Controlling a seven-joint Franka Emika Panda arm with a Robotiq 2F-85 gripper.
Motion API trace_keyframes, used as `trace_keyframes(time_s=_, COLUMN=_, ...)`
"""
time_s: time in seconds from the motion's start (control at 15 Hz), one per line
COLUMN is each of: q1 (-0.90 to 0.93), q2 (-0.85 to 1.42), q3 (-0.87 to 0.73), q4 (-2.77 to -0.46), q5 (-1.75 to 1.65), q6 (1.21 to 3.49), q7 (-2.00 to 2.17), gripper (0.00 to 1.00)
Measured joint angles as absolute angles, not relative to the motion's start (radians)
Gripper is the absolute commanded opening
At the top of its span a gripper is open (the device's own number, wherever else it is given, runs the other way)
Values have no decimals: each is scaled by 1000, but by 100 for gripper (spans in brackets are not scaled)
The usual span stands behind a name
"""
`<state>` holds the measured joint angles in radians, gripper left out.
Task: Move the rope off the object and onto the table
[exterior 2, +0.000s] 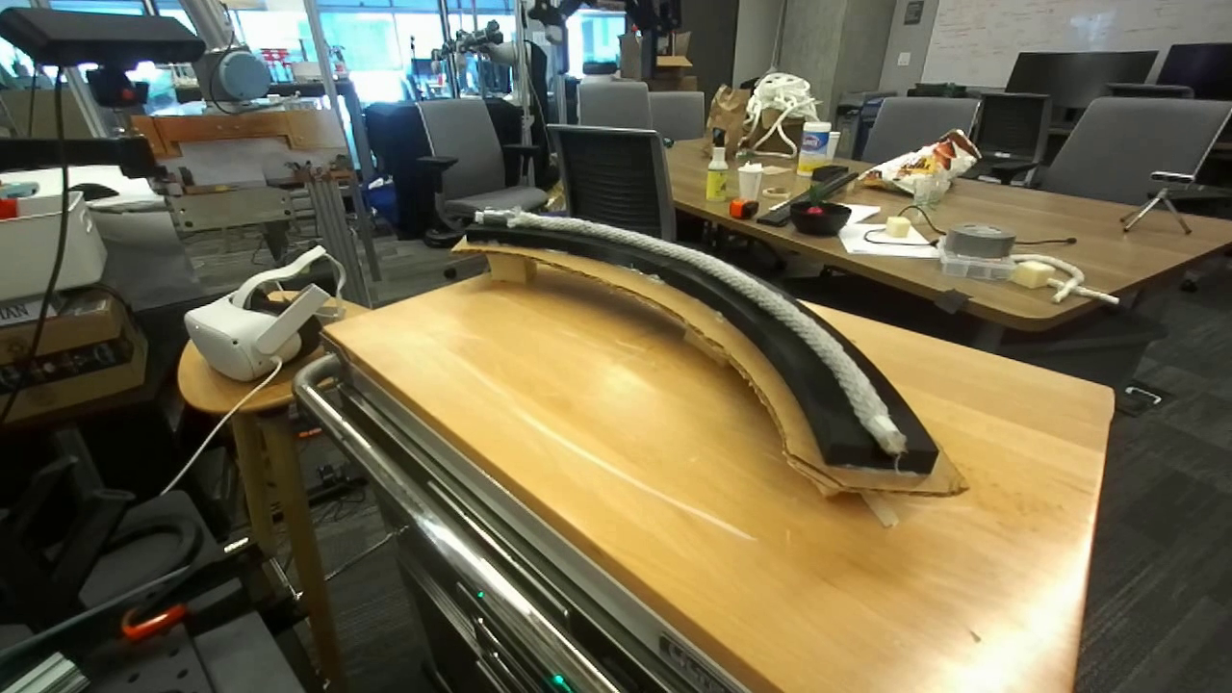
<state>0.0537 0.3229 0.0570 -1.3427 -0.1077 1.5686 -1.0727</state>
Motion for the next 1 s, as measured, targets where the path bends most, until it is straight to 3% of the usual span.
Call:
trace_keyframes(time_s=0.6, q1=12, q2=404, q3=71, q4=-1269, q5=-26, q6=1668, q7=-1117, gripper=100)
trace_keyframes(time_s=1.0, q1=53, q2=461, q3=70, q4=-1269, q5=-174, q6=1695, q7=-1043, gripper=100)
